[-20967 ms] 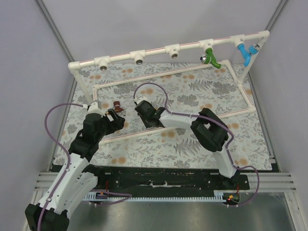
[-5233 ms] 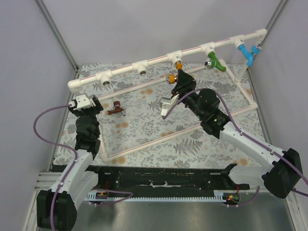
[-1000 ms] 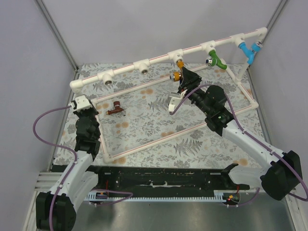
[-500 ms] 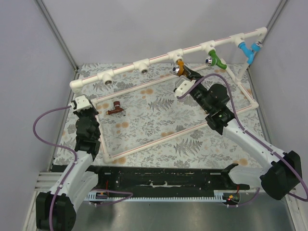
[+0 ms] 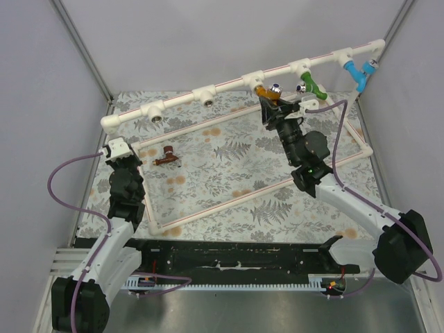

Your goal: Install the water faucets

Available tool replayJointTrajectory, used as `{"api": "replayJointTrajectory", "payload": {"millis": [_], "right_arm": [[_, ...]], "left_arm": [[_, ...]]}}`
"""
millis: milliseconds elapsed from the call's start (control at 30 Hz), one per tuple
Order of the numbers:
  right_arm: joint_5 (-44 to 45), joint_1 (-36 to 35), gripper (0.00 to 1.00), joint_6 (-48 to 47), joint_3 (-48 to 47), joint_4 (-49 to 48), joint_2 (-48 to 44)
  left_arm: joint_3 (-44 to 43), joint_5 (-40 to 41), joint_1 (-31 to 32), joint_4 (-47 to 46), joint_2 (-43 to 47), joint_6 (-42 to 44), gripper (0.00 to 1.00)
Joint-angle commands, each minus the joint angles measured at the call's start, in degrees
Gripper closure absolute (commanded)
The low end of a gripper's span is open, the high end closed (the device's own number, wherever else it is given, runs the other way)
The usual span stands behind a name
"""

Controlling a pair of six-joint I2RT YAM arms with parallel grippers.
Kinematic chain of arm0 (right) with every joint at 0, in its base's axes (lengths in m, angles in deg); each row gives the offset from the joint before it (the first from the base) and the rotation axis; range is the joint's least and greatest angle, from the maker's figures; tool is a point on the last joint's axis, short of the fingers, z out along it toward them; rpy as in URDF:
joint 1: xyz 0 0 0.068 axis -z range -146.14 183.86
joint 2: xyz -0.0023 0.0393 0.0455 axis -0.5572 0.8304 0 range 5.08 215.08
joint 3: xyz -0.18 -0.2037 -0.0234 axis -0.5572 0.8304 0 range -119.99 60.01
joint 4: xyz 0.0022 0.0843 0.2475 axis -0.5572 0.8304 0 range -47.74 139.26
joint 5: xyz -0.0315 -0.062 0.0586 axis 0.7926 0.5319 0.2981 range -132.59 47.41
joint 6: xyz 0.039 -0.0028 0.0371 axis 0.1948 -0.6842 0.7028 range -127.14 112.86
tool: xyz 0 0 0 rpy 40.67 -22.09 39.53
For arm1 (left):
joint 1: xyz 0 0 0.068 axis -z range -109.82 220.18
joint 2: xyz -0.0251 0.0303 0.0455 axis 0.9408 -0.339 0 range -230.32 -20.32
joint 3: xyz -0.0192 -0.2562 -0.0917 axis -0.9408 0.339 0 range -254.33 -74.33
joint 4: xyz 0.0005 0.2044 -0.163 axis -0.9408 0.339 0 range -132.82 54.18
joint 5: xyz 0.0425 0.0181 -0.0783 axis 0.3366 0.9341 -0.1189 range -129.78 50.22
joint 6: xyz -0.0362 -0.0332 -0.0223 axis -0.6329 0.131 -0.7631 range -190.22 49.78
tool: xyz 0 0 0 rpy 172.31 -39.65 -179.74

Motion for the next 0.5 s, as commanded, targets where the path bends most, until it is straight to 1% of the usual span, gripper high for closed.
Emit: {"api": "replayJointTrajectory", "payload": {"millis": [0, 133, 200, 233, 300, 333, 400, 467], "right_arm": [[16.08, 0.04, 1.0, 15.57, 3.45, 3.59, 4.65], [19.51, -2.17, 1.0, 13.91, 3.98, 0.25, 5.8], [19.61, -2.6, 1.0, 12.07, 3.46, 0.16, 6.06], [18.04, -2.87, 1.0, 10.06, 3.28, -0.19, 6.15], [15.49, -3.74, 1.0, 2.26, 2.84, -1.25, 6.5], [14.35, -4.1, 1.0, -4.48, 2.84, -2.29, 6.76], [12.24, -4.8, 1.0, -14.52, 3.45, -4.23, 7.2], [7.85, -4.98, 1.0, -24.8, 4.33, -5.38, 7.03]], "left_arm": [[-0.91, -2.9, 1.75, -1.66, 1.4, 0.76, 0.98], [-0.91, -2.81, 1.75, -1.67, 1.49, 0.85, 0.98], [-0.82, -2.72, 1.75, -1.75, 1.66, 0.94, 0.98], [-0.82, -2.64, 1.75, -1.67, 1.67, 1.03, 0.98], [-0.82, -2.46, 1.84, -1.58, 1.93, 0.94, 0.98], [-0.91, -2.55, 1.75, -1.58, 1.84, 1.03, 0.98], [-0.74, -2.55, 1.84, -1.66, 1.84, 0.94, 0.98], [-0.82, -2.46, 1.92, -1.58, 2.02, 1.03, 0.98]]}}
